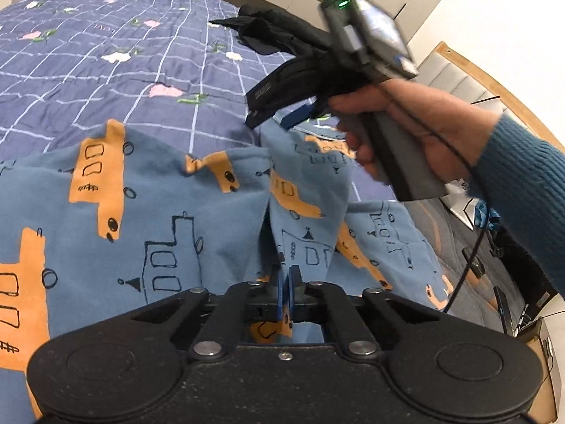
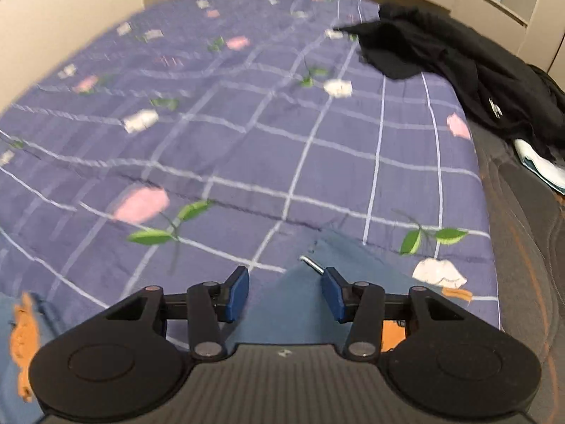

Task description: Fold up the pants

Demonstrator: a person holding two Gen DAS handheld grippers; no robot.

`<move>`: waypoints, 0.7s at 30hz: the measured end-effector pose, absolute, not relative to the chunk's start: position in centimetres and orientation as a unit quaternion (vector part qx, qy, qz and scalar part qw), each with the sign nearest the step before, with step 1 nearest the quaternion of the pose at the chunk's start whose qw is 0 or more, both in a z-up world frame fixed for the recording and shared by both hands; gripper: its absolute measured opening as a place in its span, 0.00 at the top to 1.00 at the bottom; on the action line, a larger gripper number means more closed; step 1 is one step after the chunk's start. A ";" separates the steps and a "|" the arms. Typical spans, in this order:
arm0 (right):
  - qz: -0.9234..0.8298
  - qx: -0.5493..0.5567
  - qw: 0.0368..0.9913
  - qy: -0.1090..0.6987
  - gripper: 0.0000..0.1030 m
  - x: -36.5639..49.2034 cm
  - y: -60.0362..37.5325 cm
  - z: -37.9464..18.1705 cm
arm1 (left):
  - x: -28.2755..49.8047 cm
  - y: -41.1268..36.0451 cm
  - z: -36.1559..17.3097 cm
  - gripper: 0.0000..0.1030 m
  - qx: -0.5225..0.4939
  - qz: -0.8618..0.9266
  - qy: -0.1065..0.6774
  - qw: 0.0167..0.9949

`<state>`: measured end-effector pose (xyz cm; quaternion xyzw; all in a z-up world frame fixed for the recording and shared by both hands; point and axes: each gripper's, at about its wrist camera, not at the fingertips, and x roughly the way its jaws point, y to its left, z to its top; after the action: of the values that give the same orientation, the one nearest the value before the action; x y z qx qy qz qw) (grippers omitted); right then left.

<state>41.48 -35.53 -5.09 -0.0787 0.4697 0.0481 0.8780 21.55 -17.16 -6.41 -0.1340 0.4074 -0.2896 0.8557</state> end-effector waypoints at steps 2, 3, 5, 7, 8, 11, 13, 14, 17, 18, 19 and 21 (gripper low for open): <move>0.036 -0.085 0.875 0.476 0.54 41.4 -35.4 -5.6 | 21.3 -17.3 -6.0 0.99 -0.130 -0.293 0.400 0.859; 0.030 -0.092 0.875 0.475 0.72 41.3 -35.2 -5.6 | 21.1 -17.4 -5.7 1.00 -0.125 -0.296 0.394 0.861; 0.025 -0.102 0.875 0.472 0.95 41.0 -35.1 -5.5 | 20.8 -17.6 -5.3 1.00 -0.117 -0.299 0.383 0.866; 0.025 -0.093 0.880 0.466 0.97 40.5 -35.7 -4.9 | 20.4 -17.8 -4.7 1.00 -0.105 -0.302 0.372 0.872; 0.024 -0.085 0.885 0.457 0.98 40.0 -36.3 -4.4 | 20.3 -17.9 -4.4 1.00 -0.096 -0.304 0.365 0.875; 0.023 -0.043 0.907 0.418 0.98 38.3 -38.5 -2.3 | 19.6 -18.3 -3.3 1.00 -0.067 -0.309 0.340 0.886; 0.016 -0.014 0.922 0.386 0.98 36.4 -40.6 -0.3 | 19.1 -18.6 -2.6 1.00 -0.047 -0.313 0.321 0.893; 0.013 -0.001 0.929 0.370 0.98 35.3 -41.6 0.5 | 18.8 -18.8 -2.2 1.00 -0.036 -0.315 0.311 0.896; -0.004 0.028 0.943 0.333 0.98 31.4 -45.3 2.8 | 17.8 -19.8 -1.1 1.00 -0.003 -0.325 0.281 0.903; -0.012 0.036 0.946 0.323 0.98 29.9 -46.6 3.2 | 17.4 -20.1 -0.8 1.00 0.008 -0.330 0.272 0.904; -0.020 0.042 0.948 0.316 0.98 28.6 -47.5 3.4 | 17.0 -20.5 -0.7 1.00 0.017 -0.334 0.265 0.904; -0.037 0.067 0.950 0.302 0.98 25.8 -50.0 3.9 | 16.2 -21.3 -0.5 1.00 0.039 -0.345 0.254 0.903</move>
<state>25.78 -49.96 3.91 0.0669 0.3021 -0.0365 0.9502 16.21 -21.35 -0.53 0.0391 0.2537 -0.3455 0.9026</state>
